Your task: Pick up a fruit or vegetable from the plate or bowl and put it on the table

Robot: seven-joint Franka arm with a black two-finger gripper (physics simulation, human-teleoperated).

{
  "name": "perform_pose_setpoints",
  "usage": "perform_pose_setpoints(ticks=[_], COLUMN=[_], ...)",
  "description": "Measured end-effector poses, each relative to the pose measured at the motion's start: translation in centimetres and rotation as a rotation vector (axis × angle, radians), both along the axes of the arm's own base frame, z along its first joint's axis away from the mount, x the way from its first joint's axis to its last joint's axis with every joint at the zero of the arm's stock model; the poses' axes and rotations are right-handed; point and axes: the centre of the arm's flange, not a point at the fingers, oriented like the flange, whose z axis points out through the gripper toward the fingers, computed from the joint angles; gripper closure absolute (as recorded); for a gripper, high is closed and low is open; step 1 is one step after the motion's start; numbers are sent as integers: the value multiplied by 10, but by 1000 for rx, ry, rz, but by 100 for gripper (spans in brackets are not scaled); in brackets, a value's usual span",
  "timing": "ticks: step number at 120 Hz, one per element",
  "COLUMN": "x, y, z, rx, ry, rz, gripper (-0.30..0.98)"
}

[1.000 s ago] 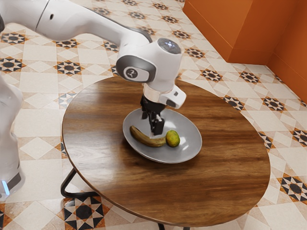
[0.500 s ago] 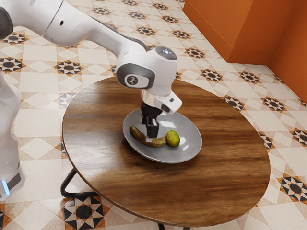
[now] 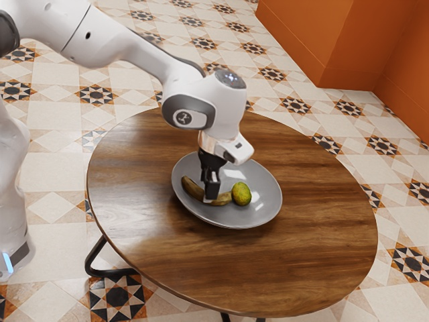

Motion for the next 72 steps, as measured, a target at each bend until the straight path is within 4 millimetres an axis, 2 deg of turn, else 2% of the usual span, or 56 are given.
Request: perform_pose_setpoints(ticks=[29,50,72], x=[1,3,3], y=[3,2,1], z=[0,-9,-10], rx=[2,3,3], ry=[-3,15,17], rz=[-13,-22,-29], gripper=[18,21,34])
